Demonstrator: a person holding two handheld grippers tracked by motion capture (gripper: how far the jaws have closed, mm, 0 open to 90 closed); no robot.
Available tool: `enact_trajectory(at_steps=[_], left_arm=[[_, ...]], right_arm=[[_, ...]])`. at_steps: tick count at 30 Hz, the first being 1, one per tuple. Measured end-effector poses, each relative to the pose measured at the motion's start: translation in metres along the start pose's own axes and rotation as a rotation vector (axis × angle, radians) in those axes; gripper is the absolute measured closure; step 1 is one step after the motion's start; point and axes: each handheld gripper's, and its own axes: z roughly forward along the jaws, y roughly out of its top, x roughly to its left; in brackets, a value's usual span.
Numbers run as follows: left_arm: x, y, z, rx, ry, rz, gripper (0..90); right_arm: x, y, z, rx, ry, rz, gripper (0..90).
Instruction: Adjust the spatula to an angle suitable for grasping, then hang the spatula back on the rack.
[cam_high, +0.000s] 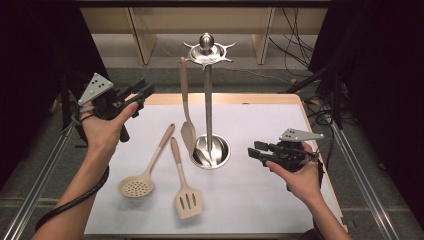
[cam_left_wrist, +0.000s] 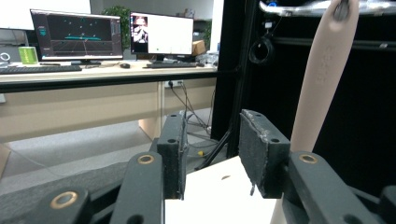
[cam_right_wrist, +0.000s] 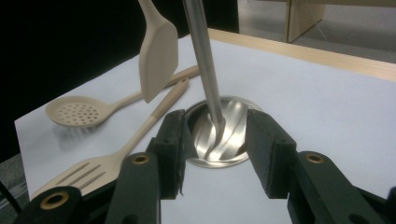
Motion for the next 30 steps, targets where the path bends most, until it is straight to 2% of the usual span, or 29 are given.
enact_trajectory(at_steps=[2,3,6,7,9,10,11,13,14,15,17,18,19,20,21,22,23,24,25,26,27,28,29,30], left_arm=[[0.0,-0.004,-0.001,0.033,0.001,0.003,62.4],[0.0,-0.006,-0.002,0.058,-0.002,-0.003,62.9],[0.002,-0.016,-0.002,0.107,-0.005,-0.014,63.4],[0.003,-0.021,-0.002,0.135,-0.001,-0.012,63.6],[0.005,-0.03,0.0,0.185,0.015,0.002,64.0],[0.006,-0.035,0.0,0.215,0.022,0.008,64.0],[0.007,-0.04,0.001,0.252,0.027,0.013,63.8],[0.009,-0.05,0.004,0.321,0.044,0.006,63.7],[0.011,-0.055,0.006,0.367,0.051,0.017,64.2],[0.015,-0.059,0.01,0.397,0.047,0.073,64.2],[0.015,-0.07,0.014,0.498,0.058,0.04,66.1],[0.019,-0.075,0.015,0.565,0.047,0.073,67.5],[0.022,-0.08,0.019,0.584,0.058,0.087,68.7],[0.027,-0.085,0.022,0.626,0.046,0.135,69.5],[0.025,-0.091,0.023,0.678,0.058,0.076,70.5],[0.027,-0.096,0.025,0.72,0.058,0.06,71.0],[0.027,-0.102,0.028,0.742,0.066,0.044,71.7],[0.029,-0.106,0.03,0.782,0.061,0.044,71.7],[0.029,-0.112,0.033,0.785,0.074,0.036,71.8],[0.03,-0.116,0.035,0.815,0.067,0.031,71.9],[0.03,-0.122,0.039,0.819,0.078,0.011,71.9],[0.031,-0.125,0.041,0.832,0.081,0.0,71.9],[0.033,-0.127,0.043,0.883,0.069,-0.006,71.9],[0.034,-0.131,0.046,0.893,0.075,-0.006,71.8]], right_arm=[[0.002,0.001,0.001,0.003,0.006,0.022,59.3],[0.0,0.002,0.001,0.001,0.0,-0.015,59.3],[-0.001,0.003,0.0,-0.001,-0.016,-0.035,59.3],[0.001,0.003,0.0,0.028,-0.004,0.01,59.2],[-0.003,0.003,0.003,0.016,-0.005,-0.019,59.2],[-0.003,0.003,0.002,0.035,-0.007,-0.011,59.3],[-0.004,0.003,0.002,0.044,-0.006,0.001,59.3],[-0.006,0.003,0.003,0.043,-0.008,-0.003,59.7],[-0.007,0.002,0.003,0.053,-0.007,0.001,60.2],[-0.007,0.002,0.003,0.053,-0.007,0.001,60.2],[-0.005,0.002,0.002,0.079,-0.018,0.013,61.1],[-0.006,0.001,0.004,0.075,-0.021,-0.002,61.2],[-0.005,0.002,0.003,0.083,-0.026,0.004,61.3],[-0.005,0.002,0.003,0.106,-0.029,0.003,61.4],[-0.005,0.001,0.004,0.103,-0.022,-0.005,61.4],[-0.004,0.001,0.005,0.108,-0.025,-0.005,61.4],[-0.001,0.001,0.005,0.131,-0.023,0.02,61.5],[-0.001,0.001,0.005,0.131,-0.023,0.02,61.5],[-0.002,0.001,0.004,0.137,-0.034,-0.007,61.4],[0.001,-0.001,0.005,0.138,-0.024,0.033,61.5],[0.002,0.0,0.003,0.155,-0.034,0.039,61.5],[0.0,-0.001,0.003,0.153,-0.045,-0.001,61.5],[0.003,-0.002,0.002,0.169,-0.039,0.042,61.6],[-0.001,-0.003,0.001,0.159,-0.046,0.004,61.7]])
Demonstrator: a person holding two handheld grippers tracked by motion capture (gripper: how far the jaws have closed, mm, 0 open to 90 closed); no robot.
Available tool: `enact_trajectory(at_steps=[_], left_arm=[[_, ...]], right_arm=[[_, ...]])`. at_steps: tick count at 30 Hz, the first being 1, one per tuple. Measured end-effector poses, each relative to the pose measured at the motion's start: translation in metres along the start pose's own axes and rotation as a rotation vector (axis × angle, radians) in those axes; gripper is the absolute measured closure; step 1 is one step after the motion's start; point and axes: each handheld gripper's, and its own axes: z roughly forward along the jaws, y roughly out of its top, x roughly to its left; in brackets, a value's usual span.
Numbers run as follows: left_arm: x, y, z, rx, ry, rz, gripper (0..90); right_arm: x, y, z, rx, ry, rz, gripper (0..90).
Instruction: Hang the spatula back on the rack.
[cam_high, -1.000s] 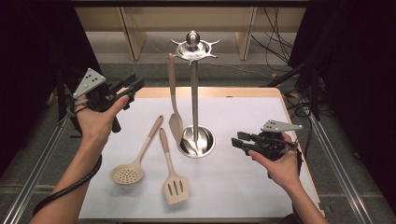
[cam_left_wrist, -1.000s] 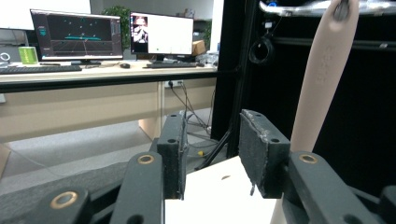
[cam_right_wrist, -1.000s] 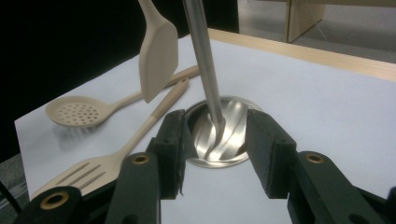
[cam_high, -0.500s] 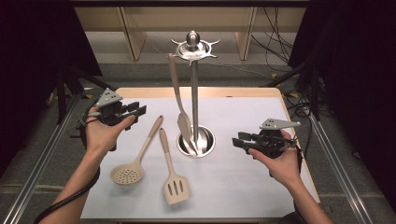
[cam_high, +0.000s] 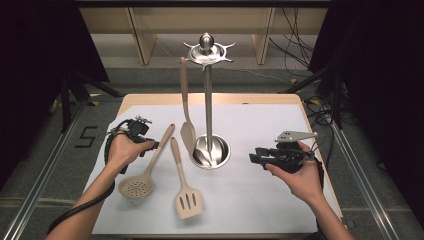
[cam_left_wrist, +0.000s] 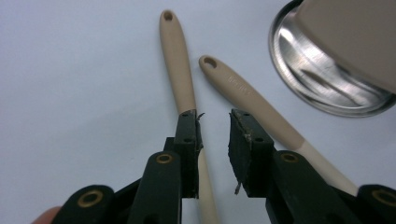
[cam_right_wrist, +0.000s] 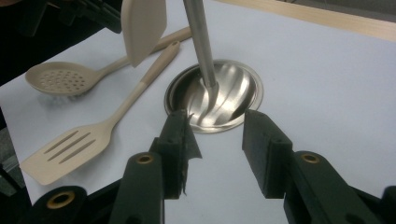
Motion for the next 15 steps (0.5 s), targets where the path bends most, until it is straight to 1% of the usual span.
enact_trajectory(at_steps=[1,2,3,4,5,6,7,8,9,10,11,12,13,14,15], left_arm=[[0.0,0.0,0.004,0.019,0.002,-0.012,71.8],[0.0,-0.002,0.008,0.026,-0.002,-0.034,71.6],[0.0,-0.002,0.01,0.048,-0.001,-0.038,71.3],[0.001,-0.002,0.013,0.048,-0.011,-0.029,71.0],[0.0,-0.003,0.015,0.061,-0.002,-0.044,70.9],[0.0,-0.003,0.016,0.064,-0.001,-0.032,70.5],[-0.001,-0.003,0.016,0.059,-0.005,-0.009,70.3],[-0.003,-0.003,0.015,0.073,-0.014,-0.008,70.2],[-0.006,-0.003,0.014,0.073,-0.019,-0.006,70.1],[-0.008,-0.003,0.014,0.082,-0.018,-0.019,70.0],[-0.011,-0.003,0.014,0.078,-0.017,-0.017,70.1],[-0.013,-0.003,0.014,0.086,-0.026,-0.01,70.0],[-0.017,-0.003,0.015,0.083,-0.04,-0.014,70.0],[-0.02,-0.003,0.015,0.089,-0.055,-0.005,69.9],[-0.024,-0.003,0.017,0.097,-0.068,-0.009,69.5]], right_arm=[[0.0,0.0,0.0,0.0,0.0,0.0,61.7],[0.002,-0.001,-0.001,0.01,0.002,0.036,61.7],[0.0,-0.001,-0.001,0.006,0.012,0.024,61.7],[-0.002,-0.002,-0.001,-0.005,-0.005,0.002,61.7],[0.0,-0.002,-0.002,0.01,0.01,0.049,61.7],[0.0,-0.003,-0.001,0.002,0.02,0.051,61.7],[-0.001,-0.003,-0.001,0.009,0.011,0.053,61.7],[-0.001,-0.003,-0.002,0.015,0.003,0.053,61.7],[-0.001,-0.003,-0.002,0.013,0.0,0.048,61.7],[-0.002,-0.003,-0.001,0.016,-0.001,0.041,61.7],[-0.002,-0.003,-0.001,0.015,-0.004,0.042,61.7],[-0.001,-0.003,0.0,0.013,0.01,0.045,61.7],[0.0,-0.002,-0.001,0.021,0.002,0.057,61.7],[-0.001,-0.002,0.001,0.011,0.011,0.04,61.7],[-0.001,-0.002,0.001,0.007,0.006,0.018,61.7]])
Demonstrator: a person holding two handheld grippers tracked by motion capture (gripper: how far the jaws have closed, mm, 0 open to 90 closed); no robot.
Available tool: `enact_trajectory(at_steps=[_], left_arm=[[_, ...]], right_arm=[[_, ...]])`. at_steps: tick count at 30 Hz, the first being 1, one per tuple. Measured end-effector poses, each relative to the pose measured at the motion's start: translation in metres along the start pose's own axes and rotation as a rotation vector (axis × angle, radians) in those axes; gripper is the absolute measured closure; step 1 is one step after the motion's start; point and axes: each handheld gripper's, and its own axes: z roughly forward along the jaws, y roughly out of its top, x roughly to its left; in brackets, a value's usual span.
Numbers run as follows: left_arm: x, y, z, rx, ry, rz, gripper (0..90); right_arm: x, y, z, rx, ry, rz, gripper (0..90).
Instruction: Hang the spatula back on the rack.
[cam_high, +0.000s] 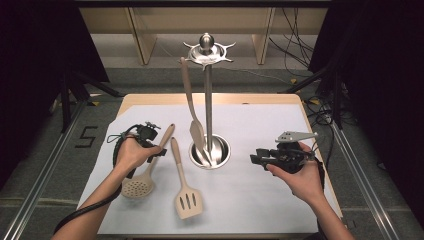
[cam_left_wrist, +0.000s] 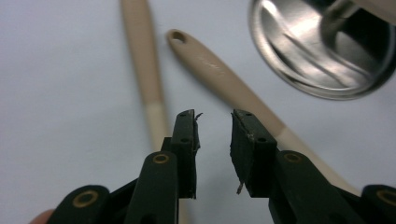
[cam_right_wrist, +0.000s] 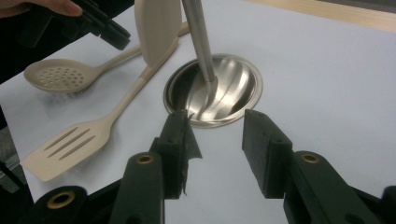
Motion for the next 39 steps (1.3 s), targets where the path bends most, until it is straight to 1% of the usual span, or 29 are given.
enact_trajectory(at_steps=[1,3,4,6,8,9,10,11,12,13,14,15,16,17,18,19,22,23,24,26,27,28,29,31,32,34,37,38,39], left_arm=[[-0.005,0.0,0.003,0.005,-0.007,-0.002,69.1],[-0.013,0.0,0.009,0.007,-0.027,-0.005,66.8],[-0.015,0.0,0.011,0.021,-0.032,0.01,65.3],[-0.02,0.001,0.017,0.028,-0.032,0.006,62.8],[-0.024,0.001,0.021,0.03,-0.028,-0.005,60.4],[-0.026,0.001,0.023,0.038,-0.03,-0.01,59.4],[-0.027,0.001,0.024,0.044,-0.031,-0.018,58.8],[-0.029,0.001,0.027,0.042,-0.034,-0.034,58.3],[-0.03,0.002,0.028,0.051,-0.031,-0.036,57.8],[-0.032,0.002,0.03,0.049,-0.026,-0.045,57.1],[-0.034,0.002,0.031,0.056,-0.028,-0.054,57.0],[-0.036,0.002,0.034,0.064,-0.035,-0.07,56.6],[-0.038,0.002,0.036,0.068,-0.018,-0.075,56.3],[-0.039,0.002,0.037,0.077,-0.023,-0.076,56.1],[-0.039,0.002,0.039,0.084,-0.005,-0.06,55.9],[-0.04,0.002,0.041,0.088,-0.004,-0.058,55.8],[-0.042,0.002,0.042,0.091,0.001,-0.071,53.9],[-0.042,0.002,0.042,0.09,0.007,-0.066,53.5],[-0.043,0.002,0.042,0.098,0.014,-0.062,53.5],[-0.044,0.002,0.042,0.111,0.033,-0.038,53.2],[-0.044,0.002,0.042,0.111,0.039,-0.038,53.3],[-0.044,0.002,0.042,0.12,0.044,-0.036,53.7],[-0.044,0.001,0.042,0.121,0.042,-0.045,53.9],[-0.044,0.0,0.041,0.131,0.034,-0.053,54.1],[-0.045,-0.001,0.04,0.137,0.035,-0.063,53.5],[-0.044,-0.001,0.041,0.144,0.035,-0.062,51.8],[-0.044,-0.001,0.043,0.148,0.036,-0.077,50.4],[-0.044,-0.002,0.045,0.153,0.021,-0.099,50.0],[-0.044,-0.002,0.046,0.159,0.031,-0.093,48.9]], right_arm=[[0.0,0.0,-0.001,0.005,-0.011,-0.01,61.7],[0.0,0.001,-0.001,0.005,-0.01,-0.011,61.7],[0.0,0.001,-0.001,0.005,-0.009,-0.009,61.7],[0.0,0.0,-0.001,0.006,-0.008,-0.009,61.7],[0.0,0.0,-0.001,-0.001,-0.002,0.005,61.7],[0.002,-0.001,0.0,0.011,0.017,0.042,61.7],[0.002,-0.001,-0.001,0.01,-0.001,0.029,61.7],[0.002,-0.002,0.001,-0.01,-0.002,0.038,61.7],[0.001,-0.001,0.0,0.015,-0.004,0.034,61.7],[0.001,-0.001,0.0,0.014,-0.003,0.034,61.7],[0.001,-0.002,0.002,0.01,0.016,0.033,61.7],[0.002,-0.001,0.001,0.025,0.006,0.043,61.7],[0.003,-0.001,0.0,0.027,0.01,0.046,61.7],[0.003,-0.001,0.001,0.032,0.014,0.05,61.7],[0.003,-0.001,0.001,0.033,0.014,0.052,61.6],[0.003,-0.001,0.001,0.034,0.014,0.052,61.6],[0.003,-0.002,0.0,0.038,0.014,0.058,61.4],[0.002,-0.002,0.001,0.024,0.022,0.046,61.3],[0.0,-0.002,0.0,0.029,0.006,0.025,61.1],[0.001,-0.002,0.0,0.036,0.012,0.045,60.8],[0.002,-0.002,0.0,0.04,0.015,0.059,60.7],[0.001,-0.002,0.001,0.029,0.02,0.055,60.5],[0.0,-0.002,0.0,0.032,0.006,0.03,60.5],[0.0,-0.002,0.0,0.032,0.012,0.032,60.3],[-0.001,-0.002,0.001,0.031,0.027,0.04,60.2],[-0.001,-0.002,0.0,0.04,0.009,0.042,59.9],[0.0,-0.002,0.002,0.047,0.018,0.049,59.2],[0.002,-0.003,0.003,0.048,0.033,0.078,59.1],[0.002,-0.003,0.003,0.051,0.036,0.084,59.0]])
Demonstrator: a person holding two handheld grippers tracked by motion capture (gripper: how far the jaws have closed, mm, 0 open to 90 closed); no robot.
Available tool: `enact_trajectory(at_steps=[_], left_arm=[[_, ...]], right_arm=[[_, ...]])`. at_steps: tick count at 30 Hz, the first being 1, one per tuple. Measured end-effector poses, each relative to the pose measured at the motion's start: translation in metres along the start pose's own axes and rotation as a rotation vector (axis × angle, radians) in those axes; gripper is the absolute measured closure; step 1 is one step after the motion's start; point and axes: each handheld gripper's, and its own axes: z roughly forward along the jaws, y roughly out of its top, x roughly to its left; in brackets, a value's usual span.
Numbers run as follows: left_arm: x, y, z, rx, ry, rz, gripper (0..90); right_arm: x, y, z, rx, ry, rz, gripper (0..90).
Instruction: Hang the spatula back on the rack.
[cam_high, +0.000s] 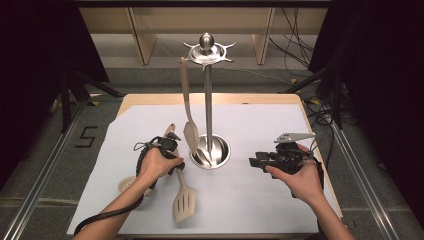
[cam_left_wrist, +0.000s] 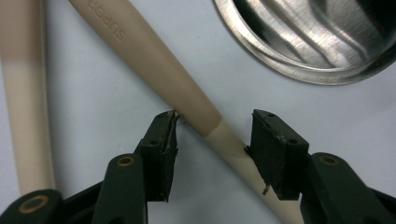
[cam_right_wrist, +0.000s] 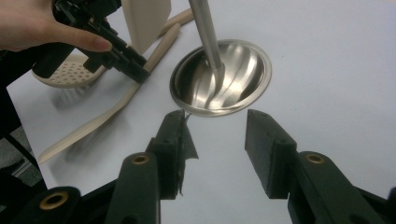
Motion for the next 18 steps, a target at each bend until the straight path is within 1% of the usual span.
enact_trajectory(at_steps=[1,2,3,4,5,7,9,11,12,13,14,15,16,17,18], left_arm=[[-0.0019,-0.0001,0.0011,-0.01,0.015,-0.001,48.7],[-0.0023,0.0002,0.0009,-0.001,0.016,0.009,48.3],[-0.0034,0.0004,0.0012,-0.002,0.024,0.008,48.2],[-0.0037,0.0006,0.0012,0.0,0.025,0.013,48.4],[-0.0038,0.001,0.0011,0.003,0.027,0.016,48.7],[-0.0034,0.0017,0.0012,0.006,0.029,0.012,49.3],[-0.0019,0.0025,0.0006,0.019,0.011,0.024,50.5],[-0.0008,0.0025,-0.0005,0.038,-0.014,0.031,53.6],[0.0006,0.0025,-0.0017,0.043,0.003,0.048,56.1],[0.0006,0.002,-0.0022,0.053,-0.004,0.037,58.6],[0.001,0.0015,-0.0028,0.065,-0.022,0.035,60.7],[0.0019,0.0013,-0.0034,0.069,-0.015,0.047,62.6],[0.001,0.0003,-0.0043,0.074,-0.016,0.041,64.3],[-0.0017,-0.001,-0.0052,0.08,-0.018,0.02,66.2],[-0.0025,-0.0015,-0.005,0.078,-0.017,0.022,68.2]], right_arm=[[0.0001,-0.0001,0.0001,0.003,0.002,0.002,59.0],[0.0005,0.0,-0.0001,0.014,0.005,0.01,59.0],[0.0005,-0.0001,-0.0004,0.016,0.001,0.011,59.0],[-0.0001,-0.0003,0.0005,0.012,0.007,0.012,59.0],[0.0,-0.0003,0.0003,0.019,0.007,0.014,59.0],[-0.0004,-0.0009,0.0011,0.014,0.008,0.009,59.0],[0.0,-0.0009,0.0011,0.022,0.015,0.015,59.0],[0.0002,-0.0008,0.0005,0.021,0.019,0.018,59.0],[0.0001,-0.0007,0.0002,0.021,0.018,0.017,59.0],[0.0003,-0.0006,-0.0008,0.021,0.004,0.015,59.1],[0.0,-0.0005,-0.0011,0.022,0.009,0.014,59.0],[-0.0009,-0.0006,-0.0008,0.017,0.011,0.004,59.0],[-0.0023,-0.0004,-0.0009,0.014,0.006,-0.015,59.1],[-0.0023,-0.0005,-0.001,0.015,0.005,-0.014,59.1],[-0.0025,-0.0006,-0.0009,0.015,0.007,-0.015,59.1]])
